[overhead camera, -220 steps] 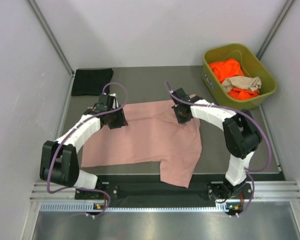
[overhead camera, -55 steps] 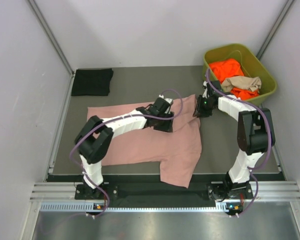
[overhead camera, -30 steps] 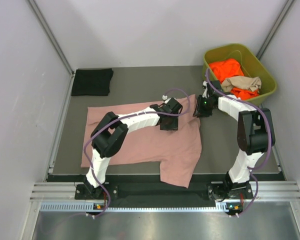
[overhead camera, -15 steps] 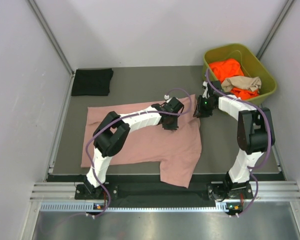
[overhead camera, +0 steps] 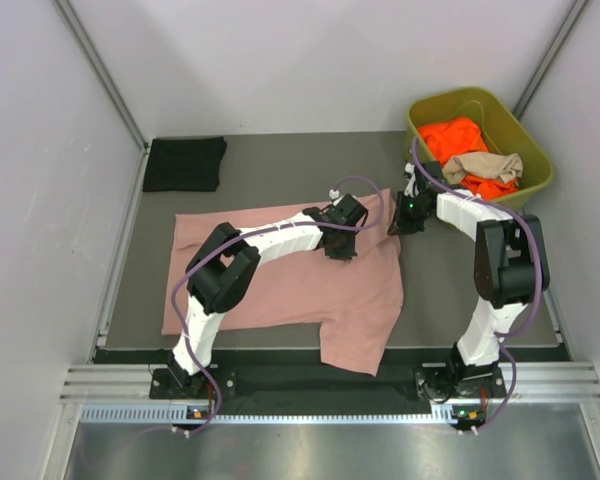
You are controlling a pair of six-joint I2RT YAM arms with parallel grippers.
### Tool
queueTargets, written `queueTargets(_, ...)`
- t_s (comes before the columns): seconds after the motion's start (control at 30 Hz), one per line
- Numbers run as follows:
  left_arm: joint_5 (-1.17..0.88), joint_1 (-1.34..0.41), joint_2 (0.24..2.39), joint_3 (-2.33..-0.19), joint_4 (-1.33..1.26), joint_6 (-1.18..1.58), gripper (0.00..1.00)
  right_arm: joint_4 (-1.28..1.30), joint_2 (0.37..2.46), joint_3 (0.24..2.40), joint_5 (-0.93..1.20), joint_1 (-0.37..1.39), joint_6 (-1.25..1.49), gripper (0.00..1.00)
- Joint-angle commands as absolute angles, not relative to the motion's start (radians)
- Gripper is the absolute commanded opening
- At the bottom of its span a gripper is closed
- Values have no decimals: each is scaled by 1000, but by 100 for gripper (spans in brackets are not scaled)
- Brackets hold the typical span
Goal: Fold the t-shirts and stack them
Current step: Fold the tshirt
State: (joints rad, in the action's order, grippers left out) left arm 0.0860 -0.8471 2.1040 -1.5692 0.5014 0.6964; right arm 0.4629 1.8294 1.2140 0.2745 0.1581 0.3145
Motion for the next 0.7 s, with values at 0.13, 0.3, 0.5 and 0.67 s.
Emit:
queueTargets(0.13,52,-850,2072,-1628,526,643,6,466,1776,1241,279,146,337,0)
queueTargets(0.3,26,-847,2040,-1632,558,615,5,517,1678,1190,298,150,382,0)
queueTargets(0.5,14,-842,2022,-1626,618,614,5,575,1597,1120,327,153,416,0)
queueTargets(0.67,12,-834,1993,-1585,624,611,6,575,1556,1045,344,164,417,0)
